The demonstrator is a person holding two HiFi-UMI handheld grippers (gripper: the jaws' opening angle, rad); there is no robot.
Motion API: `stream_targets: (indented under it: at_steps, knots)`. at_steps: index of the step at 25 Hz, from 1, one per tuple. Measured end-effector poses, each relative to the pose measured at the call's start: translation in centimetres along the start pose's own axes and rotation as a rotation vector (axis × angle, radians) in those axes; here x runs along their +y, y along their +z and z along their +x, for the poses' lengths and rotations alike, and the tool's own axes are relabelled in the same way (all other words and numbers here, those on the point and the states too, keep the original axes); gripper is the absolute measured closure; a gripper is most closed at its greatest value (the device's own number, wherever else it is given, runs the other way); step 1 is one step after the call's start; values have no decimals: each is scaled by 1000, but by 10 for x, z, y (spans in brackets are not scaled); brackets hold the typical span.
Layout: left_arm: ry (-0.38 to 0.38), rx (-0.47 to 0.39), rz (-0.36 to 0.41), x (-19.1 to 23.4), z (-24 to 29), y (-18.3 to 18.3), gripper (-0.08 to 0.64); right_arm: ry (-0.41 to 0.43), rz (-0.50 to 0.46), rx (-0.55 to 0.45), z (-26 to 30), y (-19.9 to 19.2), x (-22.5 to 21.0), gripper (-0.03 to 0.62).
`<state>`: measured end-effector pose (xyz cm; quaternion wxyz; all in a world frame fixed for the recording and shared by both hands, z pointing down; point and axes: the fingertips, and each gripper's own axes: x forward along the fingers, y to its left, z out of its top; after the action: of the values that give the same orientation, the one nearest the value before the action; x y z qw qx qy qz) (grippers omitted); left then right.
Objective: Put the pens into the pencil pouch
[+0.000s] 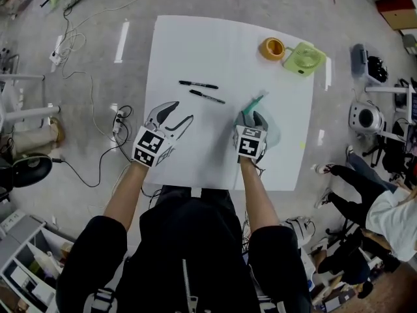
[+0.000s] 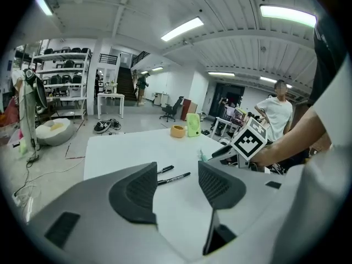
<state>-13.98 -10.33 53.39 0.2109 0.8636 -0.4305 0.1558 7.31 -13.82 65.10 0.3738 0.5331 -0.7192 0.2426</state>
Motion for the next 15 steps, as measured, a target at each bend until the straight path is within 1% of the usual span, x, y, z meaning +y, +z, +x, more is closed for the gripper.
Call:
stream_targets:
  at_steps: [4,6,9,13,14,15]
  knots:
    - [10,10,-15,6,-2,-6,307,-2,29,79,14,-16,4,396]
    - [12,16,-22,8,-1,-8,307,-10,39,101,19,-20,3,396]
    - [13,24,-28,12,-1,-12,307,-20,52,112,23,-22,4,430]
    - [11,32,-29,14,-1,-15,307,-25,80,109,22,-24,4,497]
    - [9,34,-27,15,-1,-16,307,-27,85,102,22,-24,3,519]
    - [7,35,-25,15,0,-15,307,-28,89,92,21,-23,2,554]
